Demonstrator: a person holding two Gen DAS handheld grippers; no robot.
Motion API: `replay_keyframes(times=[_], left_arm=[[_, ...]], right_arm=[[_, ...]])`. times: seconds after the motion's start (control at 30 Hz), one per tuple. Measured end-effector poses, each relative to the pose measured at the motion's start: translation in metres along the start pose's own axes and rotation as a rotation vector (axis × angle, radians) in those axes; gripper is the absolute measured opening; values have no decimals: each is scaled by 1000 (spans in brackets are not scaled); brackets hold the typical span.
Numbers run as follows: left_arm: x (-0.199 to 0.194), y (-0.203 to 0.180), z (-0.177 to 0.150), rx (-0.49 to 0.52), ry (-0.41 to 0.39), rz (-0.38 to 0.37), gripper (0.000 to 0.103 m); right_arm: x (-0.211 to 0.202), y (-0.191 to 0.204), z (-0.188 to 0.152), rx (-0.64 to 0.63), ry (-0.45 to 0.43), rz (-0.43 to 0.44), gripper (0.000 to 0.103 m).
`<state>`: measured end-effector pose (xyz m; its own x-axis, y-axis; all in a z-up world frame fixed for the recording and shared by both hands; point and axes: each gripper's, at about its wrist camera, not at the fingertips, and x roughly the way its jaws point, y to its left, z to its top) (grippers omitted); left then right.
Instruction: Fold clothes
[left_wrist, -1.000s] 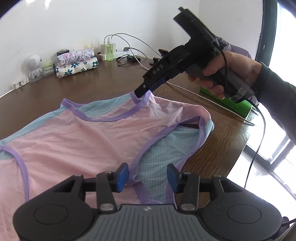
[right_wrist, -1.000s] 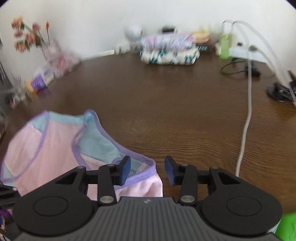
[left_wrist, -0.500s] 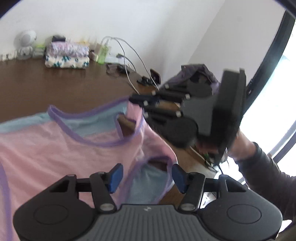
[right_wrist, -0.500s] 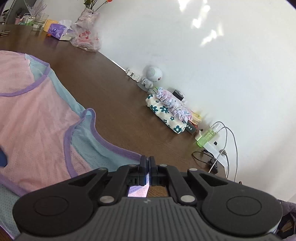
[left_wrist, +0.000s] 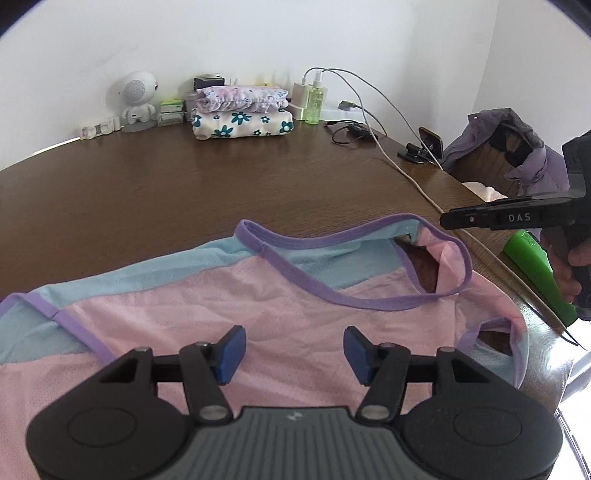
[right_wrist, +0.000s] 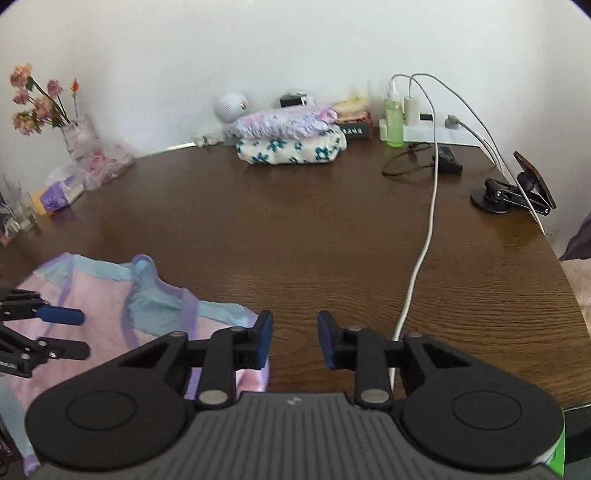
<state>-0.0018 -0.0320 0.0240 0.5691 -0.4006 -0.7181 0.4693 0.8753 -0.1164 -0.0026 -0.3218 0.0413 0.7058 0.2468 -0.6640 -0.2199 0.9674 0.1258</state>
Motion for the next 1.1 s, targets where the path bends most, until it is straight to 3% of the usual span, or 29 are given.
replay_keyframes(times=[0.13, 0.23, 0.27, 0.4, 0.5, 0.6, 0.63, 0.73, 0.87, 1.03, 1.1], left_arm=[[1, -4, -5, 20, -23, 24, 57], [1, -11, -9, 54, -35, 44, 58], [2, -13, -9, 62, -36, 50, 58], [3, -13, -9, 60, -40, 60, 58], [3, -13, -7, 41, -38, 69, 58], [1, -13, -6, 14, -27, 69, 58], [-1, -13, -5, 4, -25, 55, 58], [-8, -25, 8, 38, -27, -63, 58], [7, -75, 29, 184, 3, -225, 67], [43, -125, 37, 303, 59, -250, 63], [56, -128, 41, 288, 101, -278, 52]], right_arm=[[27, 19, -3, -51, 57, 22, 26], [36, 34, -6, -75, 46, 34, 25], [37, 38, -6, -88, 37, 18, 13], [37, 44, -3, -119, 14, -94, 4], [33, 38, -1, -106, 20, -118, 11], [-2, 30, -2, -70, -31, -111, 29], [-17, 27, -4, -57, -54, -99, 34], [-53, 24, -20, -30, -59, -40, 34], [-74, 37, -55, -31, 8, -18, 34], [-82, 57, -86, -29, 23, -1, 34], [-86, 61, -92, -35, 9, -5, 34]])
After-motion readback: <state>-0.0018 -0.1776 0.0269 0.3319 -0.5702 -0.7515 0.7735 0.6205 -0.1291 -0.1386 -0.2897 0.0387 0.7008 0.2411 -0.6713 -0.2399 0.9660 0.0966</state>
